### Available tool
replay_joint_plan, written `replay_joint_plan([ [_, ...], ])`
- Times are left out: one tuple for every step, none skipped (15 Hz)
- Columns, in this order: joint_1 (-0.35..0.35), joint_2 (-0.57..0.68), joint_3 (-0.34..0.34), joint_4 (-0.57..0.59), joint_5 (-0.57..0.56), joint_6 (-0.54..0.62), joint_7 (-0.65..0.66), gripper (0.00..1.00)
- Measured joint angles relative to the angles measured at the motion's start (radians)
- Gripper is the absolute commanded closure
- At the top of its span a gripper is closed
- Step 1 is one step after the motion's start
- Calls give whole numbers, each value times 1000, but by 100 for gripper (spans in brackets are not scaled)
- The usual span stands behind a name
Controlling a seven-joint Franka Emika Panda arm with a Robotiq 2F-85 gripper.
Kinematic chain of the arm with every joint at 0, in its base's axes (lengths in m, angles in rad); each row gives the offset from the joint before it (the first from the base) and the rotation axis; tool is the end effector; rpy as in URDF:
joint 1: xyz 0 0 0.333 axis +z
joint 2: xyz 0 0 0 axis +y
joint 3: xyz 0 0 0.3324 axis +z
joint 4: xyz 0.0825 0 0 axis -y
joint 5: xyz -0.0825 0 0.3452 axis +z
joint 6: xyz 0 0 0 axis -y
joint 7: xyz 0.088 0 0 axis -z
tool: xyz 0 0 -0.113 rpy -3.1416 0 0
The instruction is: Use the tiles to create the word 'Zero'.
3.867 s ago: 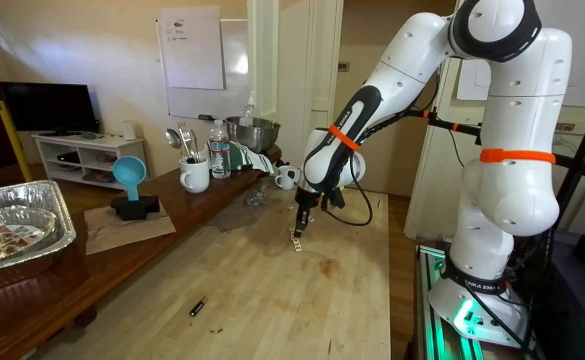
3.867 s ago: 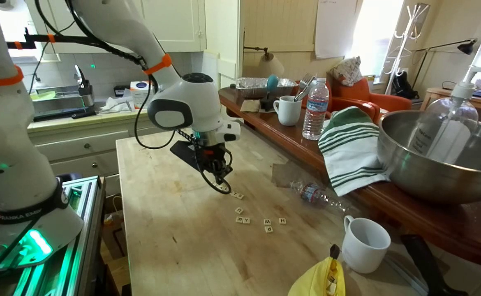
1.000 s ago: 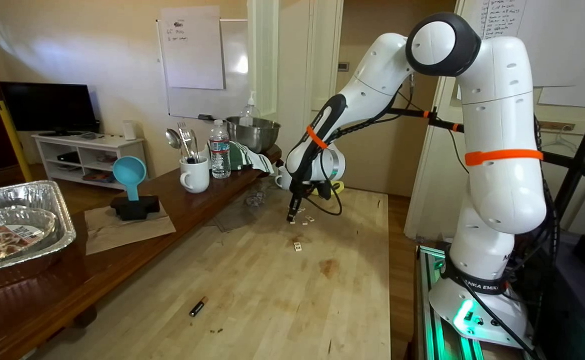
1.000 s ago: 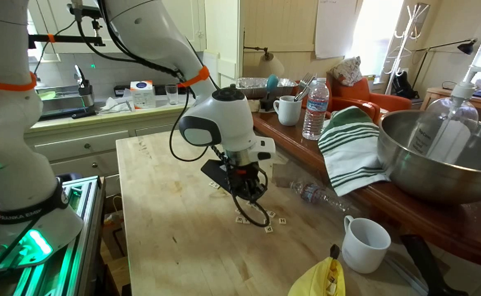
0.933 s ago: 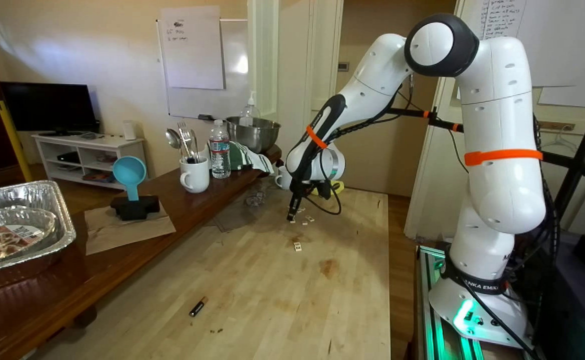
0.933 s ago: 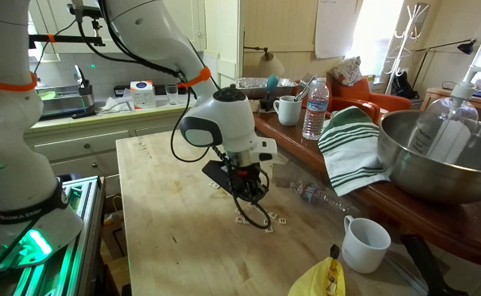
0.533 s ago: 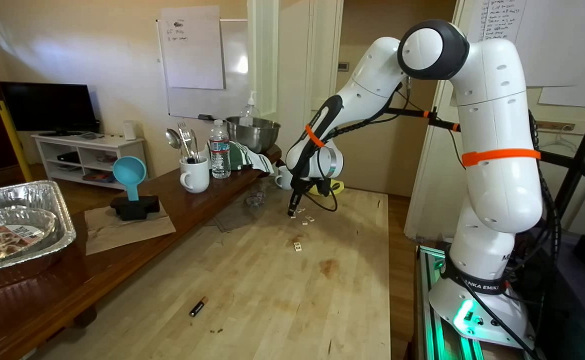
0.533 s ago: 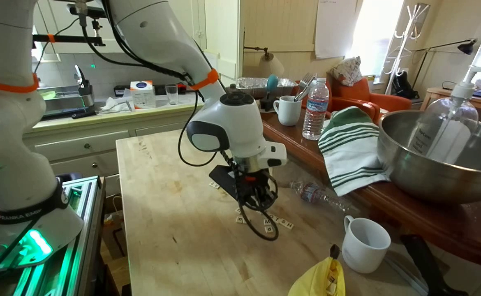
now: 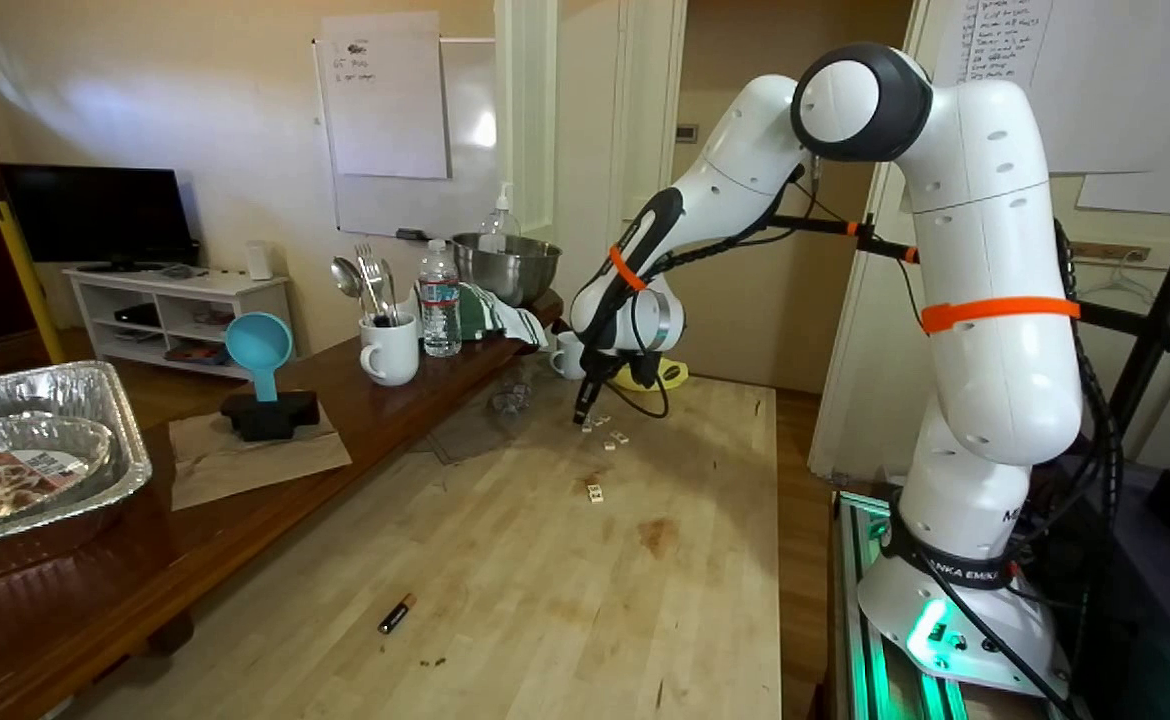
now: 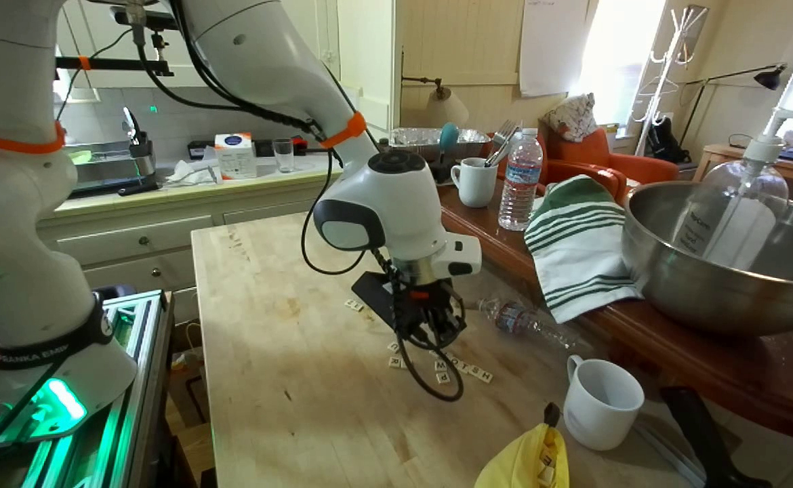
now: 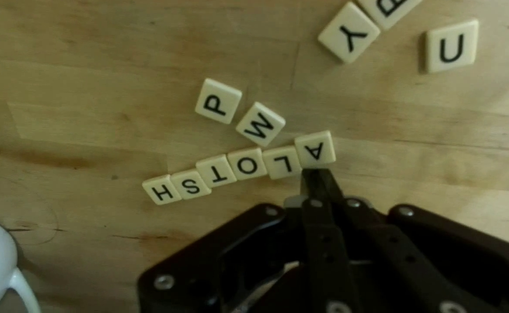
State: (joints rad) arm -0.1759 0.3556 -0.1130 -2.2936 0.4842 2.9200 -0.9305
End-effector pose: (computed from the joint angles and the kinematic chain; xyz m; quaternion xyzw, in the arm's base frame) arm 0.5081 -0.1795 0.2643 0.9838 0.0966 0.1492 0.0242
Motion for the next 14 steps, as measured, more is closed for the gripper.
replay_joint_plan([
  [4, -10, 3, -2, 0, 0, 8, 100],
  [9, -24, 5, -6, 0, 0, 16, 100],
  [17, -41, 5, -13, 0, -1, 28, 100],
  [27, -60, 4, -22, -3, -2, 44, 100],
  [40, -81, -1, -34, -9, -4, 64, 100],
  [56, -102, -11, -48, -22, -6, 92, 100],
  [75, -123, -28, -65, -46, -11, 130, 100],
  [80, -143, -33, -83, -93, -15, 181, 100],
  [78, -163, -33, -102, -148, -17, 242, 100],
  [76, -184, -33, -121, -198, -19, 295, 100],
  [74, -204, -32, -139, -237, -20, 338, 100],
  [72, -223, -32, -157, -270, -22, 374, 100],
  [69, -242, -32, -174, -300, -22, 409, 100],
  [66, -258, -32, -189, -326, -24, 440, 100],
])
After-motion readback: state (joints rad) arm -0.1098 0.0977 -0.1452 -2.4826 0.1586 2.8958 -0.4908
